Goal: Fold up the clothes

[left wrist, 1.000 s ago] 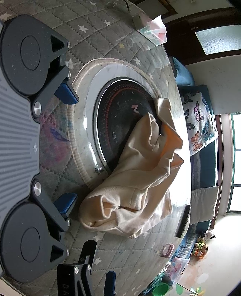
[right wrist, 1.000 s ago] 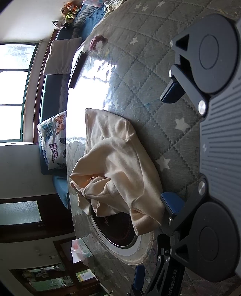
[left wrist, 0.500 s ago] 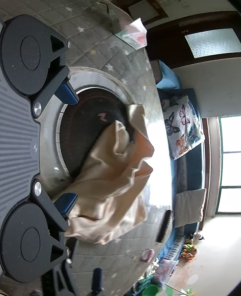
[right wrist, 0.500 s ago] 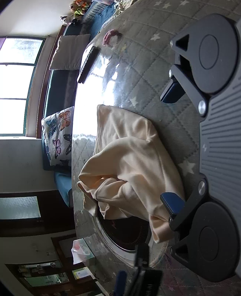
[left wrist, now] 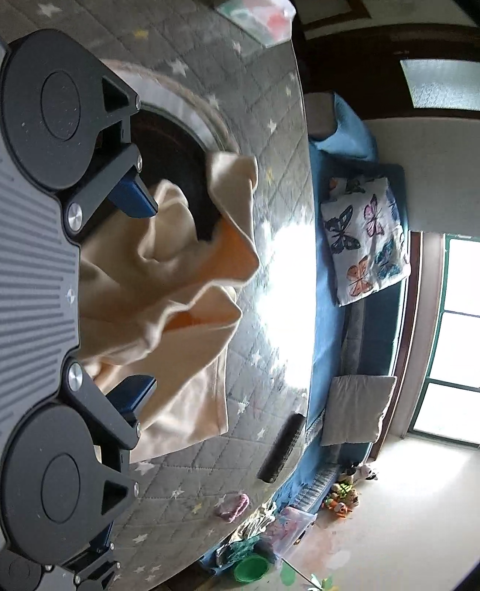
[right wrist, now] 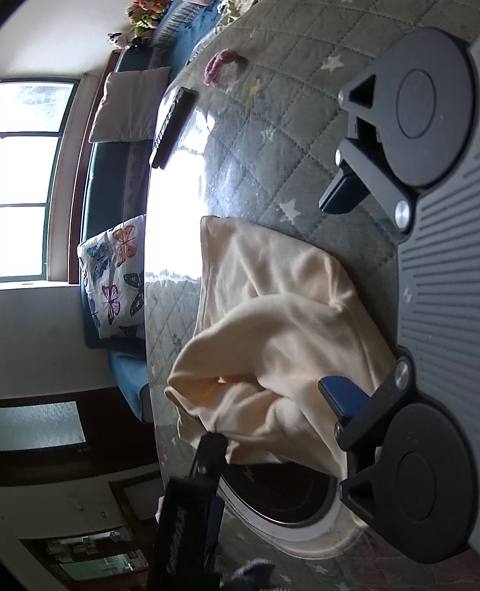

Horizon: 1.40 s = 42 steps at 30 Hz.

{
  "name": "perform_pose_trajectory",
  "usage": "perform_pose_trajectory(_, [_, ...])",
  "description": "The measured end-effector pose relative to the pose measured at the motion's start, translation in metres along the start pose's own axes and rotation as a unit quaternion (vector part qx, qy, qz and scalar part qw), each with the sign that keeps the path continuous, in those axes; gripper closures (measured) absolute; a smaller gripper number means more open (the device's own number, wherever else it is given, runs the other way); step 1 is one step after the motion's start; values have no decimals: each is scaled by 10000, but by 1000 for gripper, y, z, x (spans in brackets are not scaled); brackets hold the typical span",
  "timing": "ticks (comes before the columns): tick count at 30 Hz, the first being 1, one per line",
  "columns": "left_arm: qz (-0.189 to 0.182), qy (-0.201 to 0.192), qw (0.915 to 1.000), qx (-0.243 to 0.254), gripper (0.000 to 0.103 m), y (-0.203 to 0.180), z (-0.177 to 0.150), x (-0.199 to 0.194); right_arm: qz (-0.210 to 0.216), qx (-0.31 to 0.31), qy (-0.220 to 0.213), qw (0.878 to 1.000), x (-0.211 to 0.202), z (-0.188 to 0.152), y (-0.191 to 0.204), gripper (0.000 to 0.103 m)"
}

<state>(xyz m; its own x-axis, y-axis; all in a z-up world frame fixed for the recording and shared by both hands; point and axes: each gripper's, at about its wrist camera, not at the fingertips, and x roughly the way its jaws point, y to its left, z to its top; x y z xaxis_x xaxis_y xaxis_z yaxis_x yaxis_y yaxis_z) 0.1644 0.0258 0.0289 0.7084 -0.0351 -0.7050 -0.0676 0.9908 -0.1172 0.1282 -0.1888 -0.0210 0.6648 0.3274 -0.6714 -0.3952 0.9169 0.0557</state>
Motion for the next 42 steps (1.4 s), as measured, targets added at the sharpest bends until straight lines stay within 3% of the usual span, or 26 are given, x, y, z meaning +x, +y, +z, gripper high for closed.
perform_pose_trajectory(1, [-21,61,10000,28,18,-1,1,7,-6,12,5,10000,2,2,-2,12])
perform_pose_trajectory(2, [-61,136,9999,35,29,-1,2,14,-15,18,-5,10000,3,4,-4,13])
perform_pose_trajectory(6, [-380,380,9984,-158,86,8,1,31,-39,15,-60,10000,10,17,-10,18])
perform_pose_trajectory(8, [-472,364,9981,-168,92,15,-5,30,-39,27,-58,10000,17,25,-14,23])
perform_pose_trajectory(13, [-343,159,9992,-101,95,31,-21,8,170,-43,-53,9998,36,48,-13,30])
perform_pose_trajectory(21, [-118,-3,9995,-276,95,60,-43,-32,579,-604,-49,9965,80,79,22,34])
perform_pose_trajectory(24, [-17,0,9992,-388,95,74,-51,-44,685,-654,115,9954,101,84,30,49])
perform_pose_trajectory(26, [69,19,9989,-456,95,83,-57,-51,719,-641,218,9951,110,83,32,69])
perform_pose_trajectory(27, [103,18,9988,-473,95,87,-59,-54,701,-624,218,9954,109,82,30,72])
perform_pose_trajectory(29, [167,24,9985,-515,96,93,-65,-58,664,-588,214,9958,106,79,27,94])
perform_pose_trajectory(35, [276,74,9975,-648,96,101,-82,-71,518,-326,-150,9980,61,76,2,97])
perform_pose_trajectory(42, [216,165,9982,-532,96,94,-105,-90,147,267,-525,9982,-12,50,-55,97])
